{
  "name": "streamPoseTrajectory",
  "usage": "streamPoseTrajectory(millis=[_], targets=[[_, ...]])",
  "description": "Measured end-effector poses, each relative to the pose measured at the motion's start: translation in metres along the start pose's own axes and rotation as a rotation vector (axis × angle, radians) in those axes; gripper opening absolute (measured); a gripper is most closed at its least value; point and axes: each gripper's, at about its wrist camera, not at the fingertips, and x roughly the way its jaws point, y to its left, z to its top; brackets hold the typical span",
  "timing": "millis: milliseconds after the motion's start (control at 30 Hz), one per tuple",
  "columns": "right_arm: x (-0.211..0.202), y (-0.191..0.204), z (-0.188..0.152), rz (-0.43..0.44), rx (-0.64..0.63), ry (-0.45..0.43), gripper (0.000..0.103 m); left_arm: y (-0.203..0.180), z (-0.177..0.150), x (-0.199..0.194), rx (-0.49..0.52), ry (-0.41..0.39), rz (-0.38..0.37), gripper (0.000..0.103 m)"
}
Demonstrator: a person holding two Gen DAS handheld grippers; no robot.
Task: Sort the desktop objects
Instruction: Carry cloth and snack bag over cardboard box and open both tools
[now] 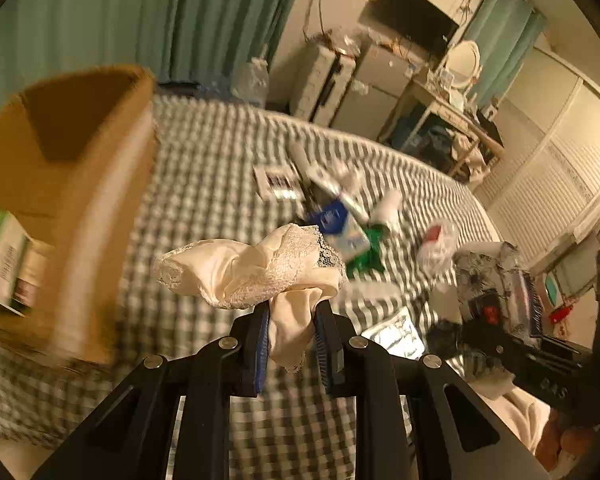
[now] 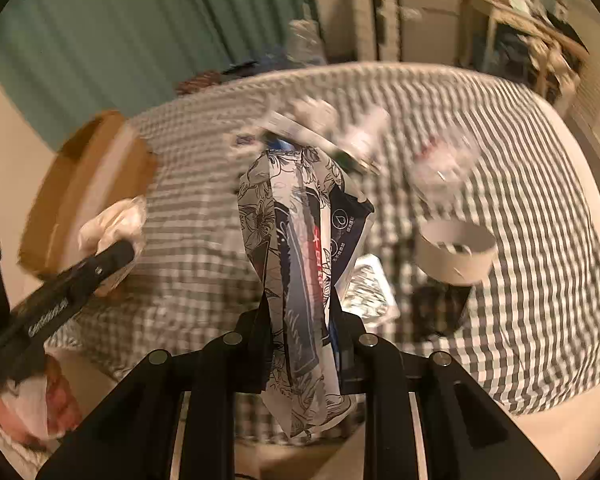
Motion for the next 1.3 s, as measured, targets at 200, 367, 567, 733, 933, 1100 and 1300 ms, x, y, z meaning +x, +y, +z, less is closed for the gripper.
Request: streamPoseTrajectory(millis=[200,367,567,733,933,1100,1300], targets=[[-0.046,0.067,0.028,0.115,-0.085,-0.096,0.021,0.027,0.044,-0.054,0.013,-0.085,0.047,0.02],[-0.064,0.136,0.059,0.184,-0.187,-0.148,0.021,0.065,0.083,-0.091,-0.013,-0.158,0.096,0.02],[-0.04,0.214,0.088,0.311,-0.271,-0.13,0.021,0.127,0.113,-0.108,-0.019,-0.184,0.215,0.02],[0.01,0.262,0.103,0.363,-0.284,-0.052,0.021,0.184,0.111,-0.086,-0.08,-0.134,0.269,0.02],[0.059,0.291,0.116,0.377,-0.285,0.016,0.021,0.215,0.1,-0.045,-0.073,-0.07,0.259,0.02],[0.086,0.299,0.129,0.379,-0.269,0.039,0.021,0.223,0.108,-0.018,-0.079,-0.045,0.242,0.02],[0.101,0.3,0.136,0.389,-0.258,0.044,0.038,0.223,0.118,-0.006,-0.042,-0.046,0.213,0.043]])
